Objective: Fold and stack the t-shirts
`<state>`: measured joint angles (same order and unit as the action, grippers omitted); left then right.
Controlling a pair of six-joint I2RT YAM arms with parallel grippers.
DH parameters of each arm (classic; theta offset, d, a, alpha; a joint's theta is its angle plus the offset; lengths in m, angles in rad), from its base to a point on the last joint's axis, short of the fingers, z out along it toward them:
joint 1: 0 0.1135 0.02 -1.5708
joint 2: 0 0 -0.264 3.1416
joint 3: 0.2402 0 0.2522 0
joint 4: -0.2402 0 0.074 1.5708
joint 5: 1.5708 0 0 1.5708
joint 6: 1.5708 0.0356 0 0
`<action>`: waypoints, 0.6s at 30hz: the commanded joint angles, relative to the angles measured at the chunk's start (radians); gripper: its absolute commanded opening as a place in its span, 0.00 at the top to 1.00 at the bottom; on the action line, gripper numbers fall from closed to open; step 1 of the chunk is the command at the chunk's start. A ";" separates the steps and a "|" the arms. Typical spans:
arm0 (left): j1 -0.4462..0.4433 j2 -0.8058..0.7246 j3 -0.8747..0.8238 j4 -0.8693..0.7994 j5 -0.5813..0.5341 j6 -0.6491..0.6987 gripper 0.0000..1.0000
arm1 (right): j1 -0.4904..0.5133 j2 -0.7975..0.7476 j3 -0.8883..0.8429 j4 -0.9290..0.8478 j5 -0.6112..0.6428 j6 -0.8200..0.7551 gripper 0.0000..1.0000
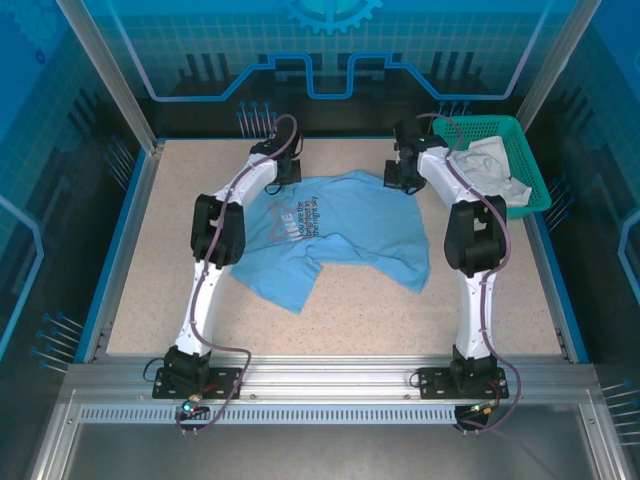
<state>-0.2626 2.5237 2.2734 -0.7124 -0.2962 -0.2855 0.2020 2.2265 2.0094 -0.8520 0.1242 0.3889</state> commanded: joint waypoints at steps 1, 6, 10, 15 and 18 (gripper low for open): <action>0.028 -0.078 -0.020 0.032 -0.129 -0.041 1.00 | -0.022 0.040 0.095 -0.020 0.063 0.023 1.00; 0.074 -0.072 0.028 0.057 -0.312 -0.079 1.00 | -0.047 0.155 0.267 -0.071 0.123 0.071 0.94; 0.117 -0.022 0.162 0.009 -0.384 -0.093 0.77 | -0.089 0.227 0.399 -0.083 0.029 0.153 0.65; 0.166 -0.016 0.287 -0.141 -0.376 -0.116 0.42 | -0.120 0.232 0.514 -0.161 -0.061 0.204 0.49; 0.171 -0.107 0.192 -0.170 -0.369 -0.118 0.31 | -0.089 0.064 0.310 -0.065 -0.083 0.152 0.47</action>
<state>-0.0891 2.4825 2.5183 -0.7753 -0.6407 -0.3855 0.0811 2.4413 2.4142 -0.9257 0.1040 0.5507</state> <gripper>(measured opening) 0.673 0.527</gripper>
